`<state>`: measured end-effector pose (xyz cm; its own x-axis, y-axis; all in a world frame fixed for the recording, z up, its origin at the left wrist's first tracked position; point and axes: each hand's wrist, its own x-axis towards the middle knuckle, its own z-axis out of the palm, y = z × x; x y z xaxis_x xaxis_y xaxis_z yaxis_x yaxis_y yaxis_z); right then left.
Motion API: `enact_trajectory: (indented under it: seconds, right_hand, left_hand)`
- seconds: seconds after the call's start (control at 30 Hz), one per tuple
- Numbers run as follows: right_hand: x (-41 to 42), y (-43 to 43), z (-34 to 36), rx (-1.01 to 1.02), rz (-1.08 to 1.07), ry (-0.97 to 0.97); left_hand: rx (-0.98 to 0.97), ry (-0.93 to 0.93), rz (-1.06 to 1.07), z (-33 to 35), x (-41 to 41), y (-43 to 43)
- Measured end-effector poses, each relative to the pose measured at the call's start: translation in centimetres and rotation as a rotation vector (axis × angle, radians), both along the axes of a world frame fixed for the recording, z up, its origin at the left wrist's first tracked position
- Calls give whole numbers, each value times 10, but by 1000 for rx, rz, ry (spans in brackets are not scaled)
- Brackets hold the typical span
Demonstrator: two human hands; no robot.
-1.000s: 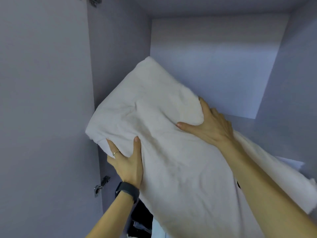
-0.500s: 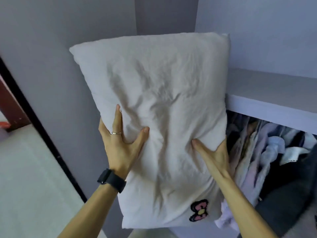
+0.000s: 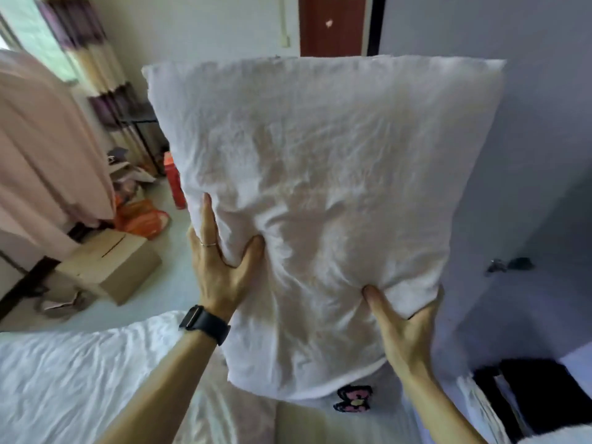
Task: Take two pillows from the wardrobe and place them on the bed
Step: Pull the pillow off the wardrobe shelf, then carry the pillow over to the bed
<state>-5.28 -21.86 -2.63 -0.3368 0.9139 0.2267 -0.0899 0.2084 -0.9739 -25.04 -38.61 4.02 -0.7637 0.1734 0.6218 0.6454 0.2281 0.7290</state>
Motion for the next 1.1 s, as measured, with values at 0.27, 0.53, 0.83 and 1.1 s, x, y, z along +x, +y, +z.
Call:
enact_trajectory:
  seconds: [0.27,0.53,0.83,1.1]
  right_hand:
    - [-107,-40,6,0,442,-6]
    - [-235,-48,6,-33,667,-129]
    - [-387,-26,14,11,676,-234]
    - [-519,17,5,28,661,-248]
  left_hand:
    - [-70,-129,448,-3,-43,-89]
    - [-20,-187,585,-10,-121,-127]
    - [-88,-272,479,-23,-249,-132]
    - [-10,-232,517,-35,-363,-97]
